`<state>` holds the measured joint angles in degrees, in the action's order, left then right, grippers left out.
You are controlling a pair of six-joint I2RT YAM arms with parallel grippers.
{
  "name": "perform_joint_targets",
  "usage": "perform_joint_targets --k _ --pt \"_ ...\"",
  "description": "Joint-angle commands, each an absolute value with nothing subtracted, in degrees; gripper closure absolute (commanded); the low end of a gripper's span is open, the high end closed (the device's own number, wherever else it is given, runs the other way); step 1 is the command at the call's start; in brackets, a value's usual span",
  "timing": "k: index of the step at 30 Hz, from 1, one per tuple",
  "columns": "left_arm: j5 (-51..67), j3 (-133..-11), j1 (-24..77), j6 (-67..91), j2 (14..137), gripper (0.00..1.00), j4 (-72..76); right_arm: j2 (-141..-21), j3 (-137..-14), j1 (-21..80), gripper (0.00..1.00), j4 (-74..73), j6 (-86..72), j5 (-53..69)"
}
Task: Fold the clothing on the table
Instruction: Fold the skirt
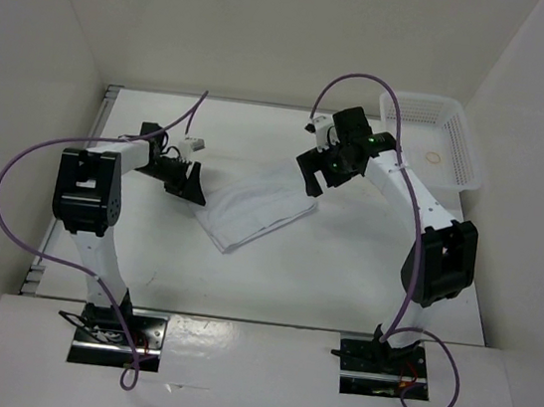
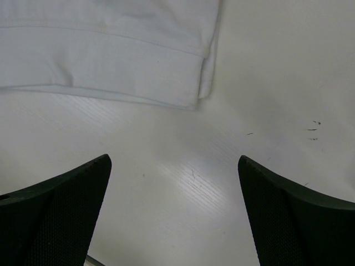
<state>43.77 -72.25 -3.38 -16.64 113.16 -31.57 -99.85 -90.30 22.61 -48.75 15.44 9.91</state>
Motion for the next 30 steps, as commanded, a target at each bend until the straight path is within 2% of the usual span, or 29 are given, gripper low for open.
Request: perform_joint_targets --k 1,7,20,24,28,29,30 --pt "40.7 -71.6 -3.3 -20.9 116.3 0.36 -34.4 -97.6 -89.9 22.2 0.01 -45.8 14.9 10.4" --pt "38.5 -71.1 -3.3 -22.9 116.3 0.44 -37.1 -98.6 -88.8 22.2 0.01 -44.7 14.3 10.4" --pt "36.8 -70.6 -4.3 -25.7 116.8 0.5 -40.1 -99.7 -88.8 21.7 0.01 -43.7 14.3 11.4" --pt "37.4 -71.3 -4.3 -25.7 117.9 0.6 -39.6 -100.2 -88.8 21.7 0.01 -43.7 14.3 11.4" --pt "37.9 -71.9 -4.3 -25.1 117.9 0.79 -39.6 -101.5 -87.7 18.7 0.01 -41.7 14.3 15.4" --pt "37.9 -71.9 -4.3 -25.1 117.9 0.87 -39.6 -102.6 -87.7 17.8 0.01 -41.7 14.9 19.5" --pt "37.9 -72.4 -4.3 -25.1 117.9 0.92 -40.1 -104.4 -89.2 15.7 0.01 -41.7 15.6 21.9"
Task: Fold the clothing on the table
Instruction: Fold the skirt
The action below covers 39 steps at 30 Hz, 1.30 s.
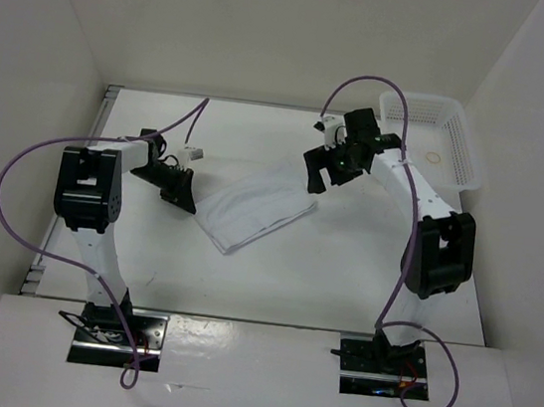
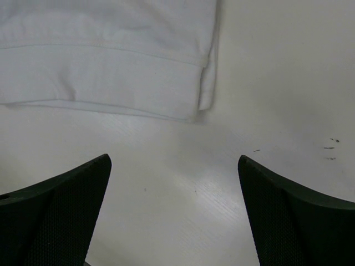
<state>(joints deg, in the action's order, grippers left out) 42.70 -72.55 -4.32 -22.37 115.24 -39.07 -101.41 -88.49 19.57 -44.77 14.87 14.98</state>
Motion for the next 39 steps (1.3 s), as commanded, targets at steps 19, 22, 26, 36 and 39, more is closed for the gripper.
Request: perform_joint_targets --k 19,22,26,36,39 --pt "35.9 -76.5 -3.6 -23.0 117.4 0.99 -41.1 -135.6 -117.5 10.4 0.11 -53.1 23.6 42.9" --pt "35.3 -76.5 -2.6 -23.0 117.4 0.99 -41.1 -138.0 -120.0 10.4 0.12 -53.7 23.6 42.9" --pt "34.8 -76.5 -2.0 -23.0 117.9 0.99 -41.1 -140.2 -122.5 10.4 0.18 -55.5 23.6 44.0" --pt "34.8 -76.5 -1.0 -23.0 118.5 0.99 -41.1 -143.6 -122.4 11.4 0.3 -56.0 24.1 45.2" --pt "34.8 -77.0 -0.4 -23.0 118.5 0.99 -41.1 -144.3 -122.4 12.0 0.34 -56.0 24.1 45.7"
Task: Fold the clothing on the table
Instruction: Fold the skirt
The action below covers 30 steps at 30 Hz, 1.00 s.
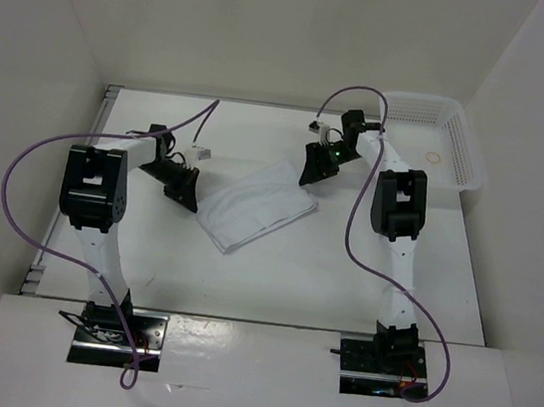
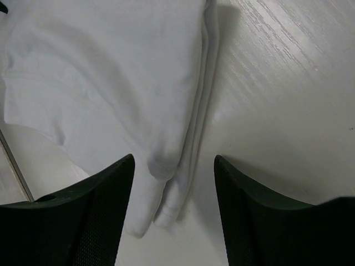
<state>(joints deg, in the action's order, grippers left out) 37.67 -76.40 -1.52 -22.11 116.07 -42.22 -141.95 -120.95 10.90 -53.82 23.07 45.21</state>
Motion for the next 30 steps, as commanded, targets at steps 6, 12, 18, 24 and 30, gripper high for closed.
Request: perform_joint_targets --k 6,12,18,24,30 --pt "34.8 -77.0 -0.4 -23.0 119.0 0.99 -41.7 -146.3 -122.4 13.1 0.42 -57.0 24.6 45.7" --pt "34.8 -77.0 0.1 -23.0 119.0 0.99 -41.7 -148.2 -123.5 13.6 0.49 -57.6 24.6 45.7" --pt "34.8 -77.0 0.1 -23.0 119.0 0.99 -41.7 -148.7 -124.0 13.6 0.53 -57.6 25.1 45.1" --pt "34.8 -77.0 0.1 -23.6 119.0 0.99 -42.2 -149.2 -124.0 13.6 0.68 -58.1 25.1 44.0" --pt "34.8 -77.0 0.1 -23.6 119.0 0.99 -42.2 -149.2 -124.0 13.1 0.96 -57.0 22.5 40.8"
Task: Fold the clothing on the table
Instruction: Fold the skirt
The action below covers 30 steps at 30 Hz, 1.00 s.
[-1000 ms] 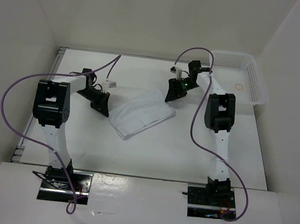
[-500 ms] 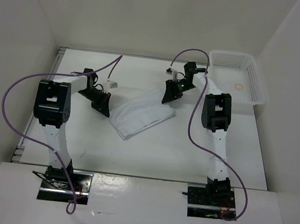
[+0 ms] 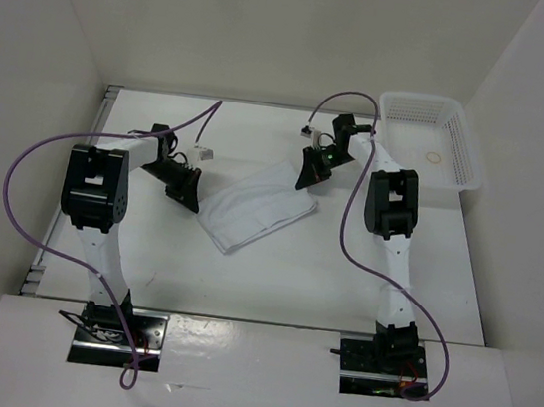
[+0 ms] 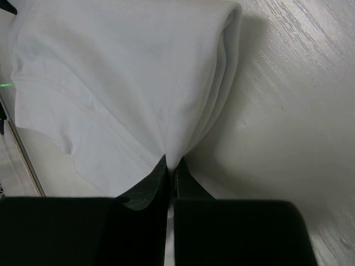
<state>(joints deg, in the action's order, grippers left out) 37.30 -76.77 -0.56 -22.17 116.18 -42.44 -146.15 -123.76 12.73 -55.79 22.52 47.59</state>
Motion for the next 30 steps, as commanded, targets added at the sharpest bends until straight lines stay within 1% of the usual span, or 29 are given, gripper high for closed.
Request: perform_joint_targets --k 1,4,5,7,12,14,16,22,30 --pt "34.8 -77.0 0.1 -23.6 119.0 0.99 -42.2 -148.7 -124.0 13.1 0.99 -57.0 22.0 39.2" --pt "35.3 -77.0 0.1 -23.6 119.5 0.99 -42.2 -146.4 -123.3 13.7 1.0 -56.4 20.4 35.4" --pt "35.3 -77.0 0.1 -23.0 119.5 0.99 -42.2 -144.1 -123.3 14.3 1.0 -55.6 19.2 34.2" --pt "35.3 -77.5 0.6 -23.0 119.5 0.99 -42.2 -141.2 -120.6 15.0 1.0 -53.4 17.9 31.7" --pt "35.9 -78.0 0.6 -22.0 119.5 0.99 -41.7 -130.5 -118.1 20.1 1.0 -51.4 15.4 18.7" --pt "35.9 -78.0 0.6 -22.0 119.5 0.99 -41.7 -128.3 -118.8 22.0 1.0 -51.9 14.6 13.5" --pt "35.9 -78.0 0.6 -21.5 119.5 0.99 -41.7 -126.0 -120.0 24.7 1.0 -53.1 14.0 11.5" --pt "36.9 -78.0 0.6 -21.4 119.5 0.99 -41.7 -124.3 -124.5 32.2 1.0 -59.4 13.3 7.5" --pt "36.9 -77.5 0.6 -20.9 119.5 0.99 -41.1 -123.8 -124.5 41.8 1.0 -62.1 13.3 3.9"
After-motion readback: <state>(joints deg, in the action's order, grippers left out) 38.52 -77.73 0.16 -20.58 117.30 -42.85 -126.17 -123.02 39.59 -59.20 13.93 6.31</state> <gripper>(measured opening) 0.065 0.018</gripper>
